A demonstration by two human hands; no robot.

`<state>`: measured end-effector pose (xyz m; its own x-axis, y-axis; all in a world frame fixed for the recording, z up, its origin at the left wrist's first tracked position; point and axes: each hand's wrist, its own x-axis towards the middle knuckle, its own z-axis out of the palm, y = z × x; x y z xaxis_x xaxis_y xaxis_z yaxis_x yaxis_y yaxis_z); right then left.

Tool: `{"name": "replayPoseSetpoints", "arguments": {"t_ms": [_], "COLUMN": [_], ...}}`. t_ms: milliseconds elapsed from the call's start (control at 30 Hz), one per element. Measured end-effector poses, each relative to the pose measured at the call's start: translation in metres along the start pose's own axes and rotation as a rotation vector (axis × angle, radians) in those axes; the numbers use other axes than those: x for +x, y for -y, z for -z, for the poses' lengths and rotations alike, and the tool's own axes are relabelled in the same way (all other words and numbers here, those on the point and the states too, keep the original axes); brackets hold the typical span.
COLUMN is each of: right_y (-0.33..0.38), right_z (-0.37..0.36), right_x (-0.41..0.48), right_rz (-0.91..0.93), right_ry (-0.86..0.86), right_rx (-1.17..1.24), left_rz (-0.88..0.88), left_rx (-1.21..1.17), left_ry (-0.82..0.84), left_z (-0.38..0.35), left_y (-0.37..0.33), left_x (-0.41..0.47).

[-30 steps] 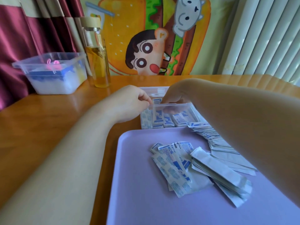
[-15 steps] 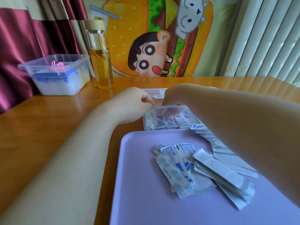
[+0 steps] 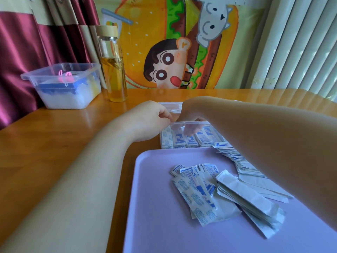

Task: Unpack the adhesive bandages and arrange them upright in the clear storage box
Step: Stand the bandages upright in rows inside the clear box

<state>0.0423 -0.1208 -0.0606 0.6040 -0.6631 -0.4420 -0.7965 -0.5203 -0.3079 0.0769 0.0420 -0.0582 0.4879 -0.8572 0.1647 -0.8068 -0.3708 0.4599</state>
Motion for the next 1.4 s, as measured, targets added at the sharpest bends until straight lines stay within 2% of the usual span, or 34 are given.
{"name": "replayPoseSetpoints", "arguments": {"t_ms": [200, 333, 467, 533, 600, 667, 733, 767, 833, 900, 967, 1067, 1267, 1400], "right_y": [0.000, -0.006, -0.020, -0.035, -0.056, -0.077, -0.094, -0.101, -0.109, -0.115, -0.120, -0.129, -0.147, -0.151], "right_z": [0.000, 0.004, -0.004, -0.013, -0.023, -0.033, -0.042, -0.047, -0.054, -0.060, -0.063, -0.059, -0.051, -0.052], "right_x": [-0.006, -0.029, -0.071, -0.100, -0.129, -0.150, -0.162, -0.168, -0.176, -0.180, -0.181, -0.178, -0.165, -0.161], "right_rz": [0.051, 0.252, 0.445, 0.547, 0.604, 0.552, 0.468, 0.438, 0.401, 0.392, 0.407, 0.438, 0.421, 0.411], "right_ry": [0.019, -0.303, -0.718, -0.784, -0.661, -0.430, -0.245, -0.199, -0.170, -0.174, -0.174, -0.162, -0.144, -0.145], "right_rx": [-0.038, -0.191, -0.149, -0.134, -0.153, -0.202, -0.281, -0.335, -0.424, -0.469, -0.460, -0.371, 0.038, 0.032], "left_rz": [0.000, 0.008, 0.017, 0.003, -0.034, -0.073, -0.092, -0.080, -0.005, 0.110, 0.193, 0.182, 0.188, 0.190], "left_rx": [0.006, 0.018, -0.002, -0.039, -0.048, -0.072, -0.076, -0.045, 0.070, 0.215, 0.294, 0.290, 0.109, -0.037], "left_ry": [-0.005, -0.005, 0.004, -0.023, -0.069, -0.099, -0.024, 0.069, 0.288, 0.398, 0.372, 0.325, 0.360, 0.287], "left_z": [-0.001, -0.001, 0.006, 0.014, 0.022, 0.025, 0.020, 0.014, -0.002, -0.021, -0.038, -0.053, -0.044, -0.044], "left_y": [0.000, -0.002, -0.006, -0.008, -0.013, -0.021, -0.030, -0.035, -0.043, -0.047, -0.049, -0.050, -0.042, -0.028], "left_x": [0.001, 0.000, -0.007, -0.016, -0.027, -0.040, -0.052, -0.058, -0.067, -0.072, -0.075, -0.072, -0.062, -0.060]}}
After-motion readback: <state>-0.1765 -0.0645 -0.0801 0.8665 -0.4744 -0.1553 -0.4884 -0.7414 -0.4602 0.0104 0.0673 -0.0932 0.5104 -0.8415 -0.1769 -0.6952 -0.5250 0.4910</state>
